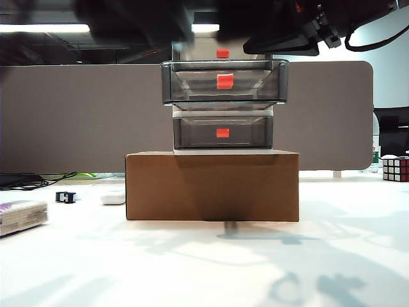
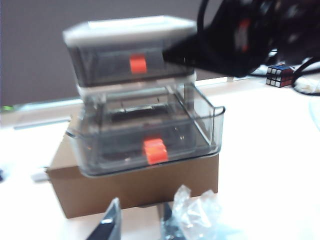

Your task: Open the second layer of the drawer on the table, pick up a pack of napkins on the table and put it in, and finally close the drawer.

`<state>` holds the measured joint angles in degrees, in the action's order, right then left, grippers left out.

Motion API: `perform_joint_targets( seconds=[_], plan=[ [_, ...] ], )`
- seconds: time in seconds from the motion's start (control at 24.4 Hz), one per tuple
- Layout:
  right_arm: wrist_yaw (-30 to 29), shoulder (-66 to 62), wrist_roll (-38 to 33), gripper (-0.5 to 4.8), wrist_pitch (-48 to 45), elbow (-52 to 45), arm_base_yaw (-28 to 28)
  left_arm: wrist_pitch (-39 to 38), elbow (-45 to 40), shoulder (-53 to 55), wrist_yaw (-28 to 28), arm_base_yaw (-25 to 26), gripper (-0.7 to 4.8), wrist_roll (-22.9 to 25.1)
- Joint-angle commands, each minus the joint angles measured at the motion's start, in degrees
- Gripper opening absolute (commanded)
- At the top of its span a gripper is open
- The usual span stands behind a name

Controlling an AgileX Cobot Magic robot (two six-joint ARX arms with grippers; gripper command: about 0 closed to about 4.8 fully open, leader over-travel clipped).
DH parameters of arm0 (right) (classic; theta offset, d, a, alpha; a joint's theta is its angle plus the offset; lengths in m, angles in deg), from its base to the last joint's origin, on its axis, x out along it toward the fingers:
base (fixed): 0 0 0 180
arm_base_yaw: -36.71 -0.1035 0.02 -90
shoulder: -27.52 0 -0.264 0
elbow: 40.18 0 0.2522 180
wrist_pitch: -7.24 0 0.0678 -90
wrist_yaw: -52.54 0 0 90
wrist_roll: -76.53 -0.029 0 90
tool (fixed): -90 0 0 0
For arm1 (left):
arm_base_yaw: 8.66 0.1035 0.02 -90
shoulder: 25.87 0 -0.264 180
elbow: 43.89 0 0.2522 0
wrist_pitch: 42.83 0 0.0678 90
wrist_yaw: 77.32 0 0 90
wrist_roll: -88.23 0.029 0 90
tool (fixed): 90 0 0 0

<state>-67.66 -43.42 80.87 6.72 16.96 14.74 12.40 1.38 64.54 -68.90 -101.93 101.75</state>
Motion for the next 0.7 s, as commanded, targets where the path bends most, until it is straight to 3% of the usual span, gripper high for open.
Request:
perform_joint_targets(
  seconds=[0.04, 0.21, 0.25, 0.29, 0.37, 0.45, 0.53, 0.62, 0.66, 0.7],
  plan=[
    [-2.01, 0.11, -1.27, -0.05, 0.20, 0.42, -0.02, 0.57, -4.42, -8.76, -1.99, -0.57, 1.11, 7.19],
    [-4.76, 0.52, -1.31, -0.05, 3.58, 0.42, -0.02, 0.52, -13.18, -24.63, -0.63, 5.29, 1.01, 11.74],
    [-4.74, 0.68, -1.31, -0.05, 4.22, 0.42, -0.02, 0.50, -14.69, -27.98, 1.11, 6.95, 0.99, 12.52],
    [-4.74, 0.81, -1.29, -0.05, 5.27, 0.39, -0.02, -0.59, -17.59, -36.61, 5.18, 11.47, 0.57, 13.33],
    [-5.81, 0.81, -1.29, -0.05, 5.49, 0.39, -0.02, -8.57, -18.60, -46.01, 9.73, 17.64, 0.46, 13.16],
    [-5.88, 0.81, -1.29, -0.05, 5.46, 0.42, -0.02, -27.89, -18.03, -56.08, 19.10, 25.59, 0.03, 6.99],
    [-5.97, 0.83, -1.31, -0.05, 5.51, 0.42, -0.02, -54.75, -15.91, -64.08, 35.23, 37.88, -0.06, -11.23],
    [-5.97, 0.81, -1.31, -0.05, 5.51, 0.37, -0.02, -63.41, -15.37, -65.20, 44.24, 46.93, -0.06, -16.55],
    [-5.97, 0.81, -1.31, -0.05, 5.51, 0.35, -0.02, -67.73, -15.37, -65.26, 56.17, 56.72, -0.06, -19.54],
    [-5.99, 0.81, -1.31, -0.05, 5.53, 0.35, -0.04, -68.70, -15.37, -64.87, 61.96, 61.22, -0.06, -20.85]
  ],
)
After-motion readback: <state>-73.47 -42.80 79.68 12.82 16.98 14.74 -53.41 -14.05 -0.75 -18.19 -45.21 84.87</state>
